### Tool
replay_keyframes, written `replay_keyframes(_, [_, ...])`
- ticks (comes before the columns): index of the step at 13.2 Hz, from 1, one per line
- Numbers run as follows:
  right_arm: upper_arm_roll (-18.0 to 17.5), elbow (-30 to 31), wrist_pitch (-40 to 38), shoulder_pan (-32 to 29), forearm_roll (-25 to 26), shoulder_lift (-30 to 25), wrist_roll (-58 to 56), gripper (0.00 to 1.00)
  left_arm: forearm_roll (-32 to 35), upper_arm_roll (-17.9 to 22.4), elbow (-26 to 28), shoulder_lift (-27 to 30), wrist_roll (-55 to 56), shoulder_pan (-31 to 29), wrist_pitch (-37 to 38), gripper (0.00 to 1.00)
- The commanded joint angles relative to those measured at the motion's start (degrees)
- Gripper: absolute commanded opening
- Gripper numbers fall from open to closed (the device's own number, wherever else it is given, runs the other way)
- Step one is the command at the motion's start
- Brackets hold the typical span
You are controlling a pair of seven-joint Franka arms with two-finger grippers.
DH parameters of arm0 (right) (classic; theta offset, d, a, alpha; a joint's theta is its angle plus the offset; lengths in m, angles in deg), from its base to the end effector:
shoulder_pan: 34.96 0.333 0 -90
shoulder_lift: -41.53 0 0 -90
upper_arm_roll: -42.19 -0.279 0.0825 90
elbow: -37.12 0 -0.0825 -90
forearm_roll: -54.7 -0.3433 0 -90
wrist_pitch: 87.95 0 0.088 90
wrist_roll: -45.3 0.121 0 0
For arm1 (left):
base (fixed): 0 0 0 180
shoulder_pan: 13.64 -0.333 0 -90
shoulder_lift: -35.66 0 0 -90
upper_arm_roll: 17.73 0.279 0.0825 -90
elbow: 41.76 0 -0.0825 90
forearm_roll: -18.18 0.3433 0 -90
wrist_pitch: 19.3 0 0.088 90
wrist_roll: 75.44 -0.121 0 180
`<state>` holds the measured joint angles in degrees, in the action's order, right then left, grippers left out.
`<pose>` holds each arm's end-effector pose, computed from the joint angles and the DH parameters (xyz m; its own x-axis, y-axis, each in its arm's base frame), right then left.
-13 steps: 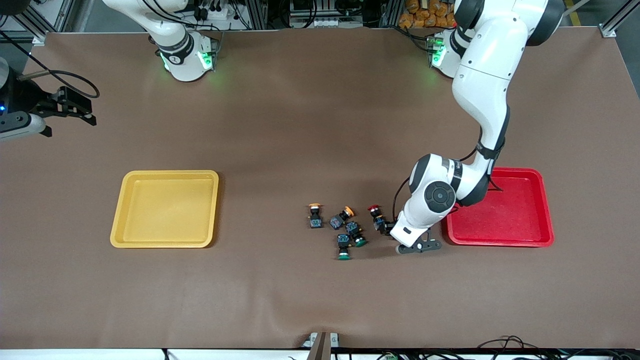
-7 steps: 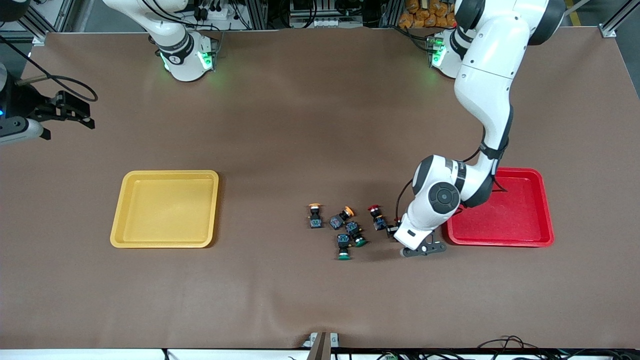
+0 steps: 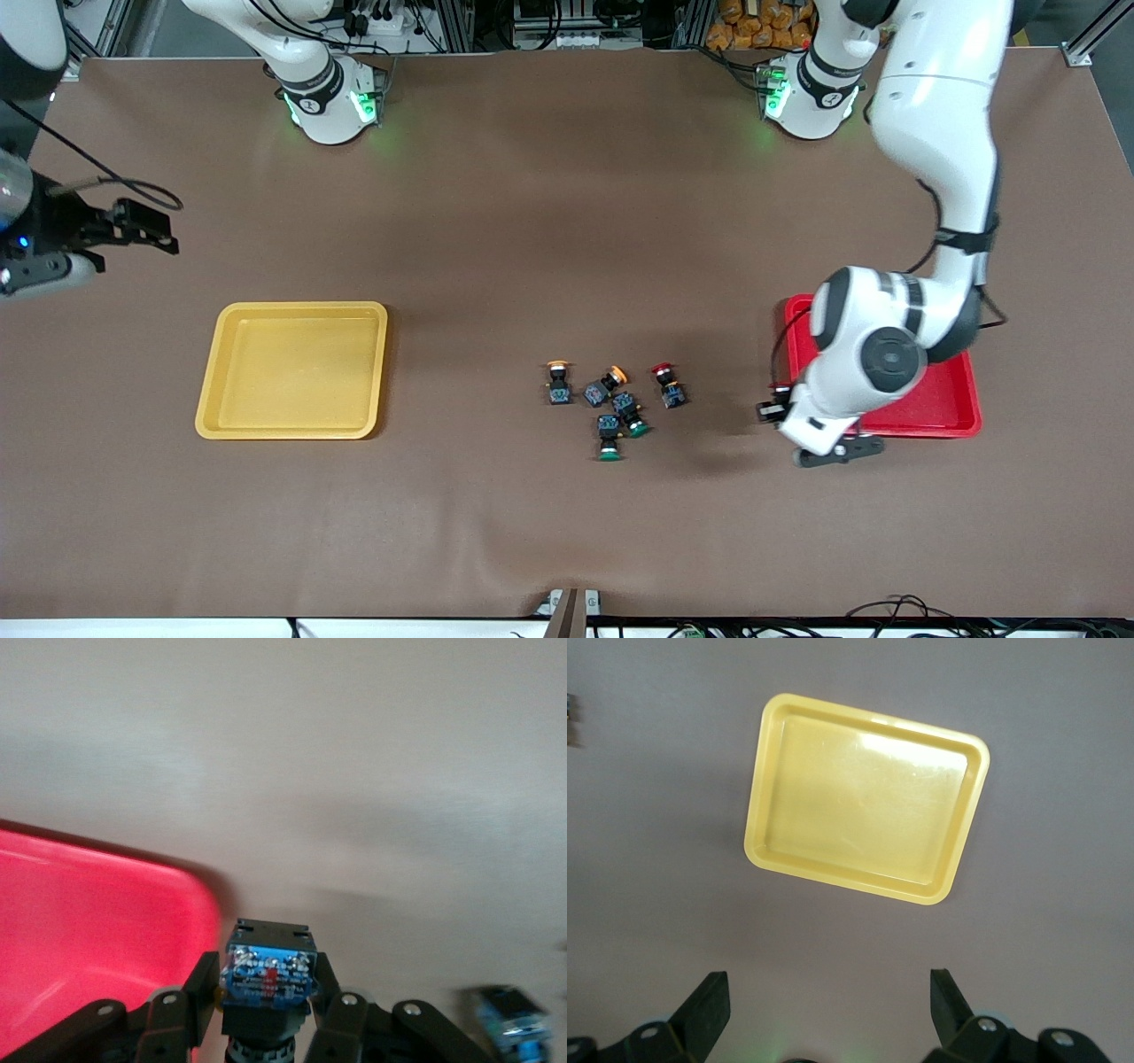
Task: Place red and yellow buttons in trays
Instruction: 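Carry the red button to the red tray while the right gripper reaches out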
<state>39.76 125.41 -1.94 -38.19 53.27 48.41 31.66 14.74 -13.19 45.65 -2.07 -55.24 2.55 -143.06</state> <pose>0.5322 -0.0054 0.5180 0.9633 0.2245 -0.1475 0.2168 -0.9740 -0.0666 0.6340 -0.1408 0.2510 0.9858 0.1664 -0.0206 0.1663 -0.9860 -0.0068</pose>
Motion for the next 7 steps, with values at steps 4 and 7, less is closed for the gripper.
replay_keyframes(4, [-0.4,-3.4,-0.5,-2.3,0.3,8.8,-0.3,1.00,1.2,-0.3,5.6,2.2,-13.2,-8.1,0.1,0.08])
replay_keyframes(7, [-0.5,-3.4,1.0,-2.4,-0.2,10.1,0.3,1.00,1.3,-0.3,7.3,1.5,-21.9,-12.4,-0.9,0.08])
